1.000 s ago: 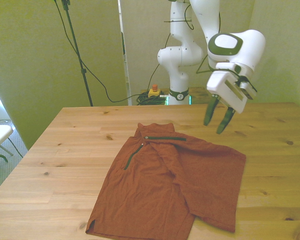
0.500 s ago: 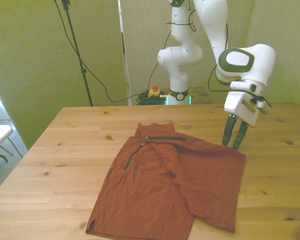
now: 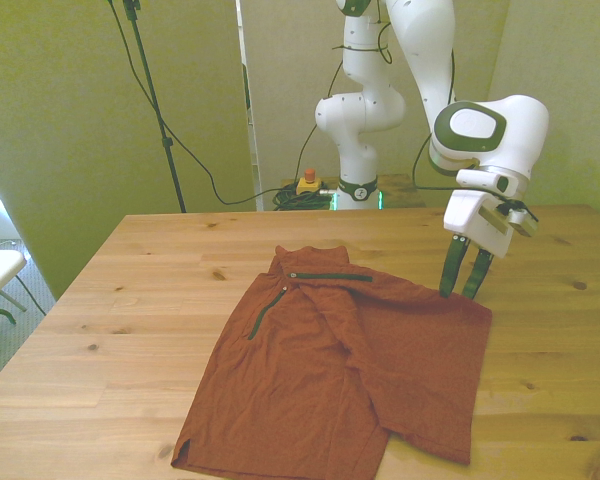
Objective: Fold the shorts
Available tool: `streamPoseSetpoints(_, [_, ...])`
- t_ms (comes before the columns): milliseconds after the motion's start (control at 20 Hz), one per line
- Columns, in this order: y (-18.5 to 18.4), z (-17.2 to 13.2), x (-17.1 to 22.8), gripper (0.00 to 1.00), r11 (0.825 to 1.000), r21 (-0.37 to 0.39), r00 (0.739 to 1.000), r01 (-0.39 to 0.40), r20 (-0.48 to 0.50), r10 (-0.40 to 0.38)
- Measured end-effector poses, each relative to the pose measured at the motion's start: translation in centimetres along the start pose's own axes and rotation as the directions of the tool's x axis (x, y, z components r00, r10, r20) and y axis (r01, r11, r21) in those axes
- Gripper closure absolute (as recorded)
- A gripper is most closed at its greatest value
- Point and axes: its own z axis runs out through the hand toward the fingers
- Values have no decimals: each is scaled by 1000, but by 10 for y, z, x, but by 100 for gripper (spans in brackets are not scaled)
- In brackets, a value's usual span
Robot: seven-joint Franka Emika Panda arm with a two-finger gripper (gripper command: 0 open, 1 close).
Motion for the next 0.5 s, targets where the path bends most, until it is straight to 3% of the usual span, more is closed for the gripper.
streamPoseSetpoints(100, [5,8,7,0,1000,-7,1000,-13,0,13])
streamPoseSetpoints(150, [5,9,8,100,1000,-8,1000,-15,0,15])
streamPoseSetpoints(500, [7,18,16,100,1000,-13,1000,-28,-1,28])
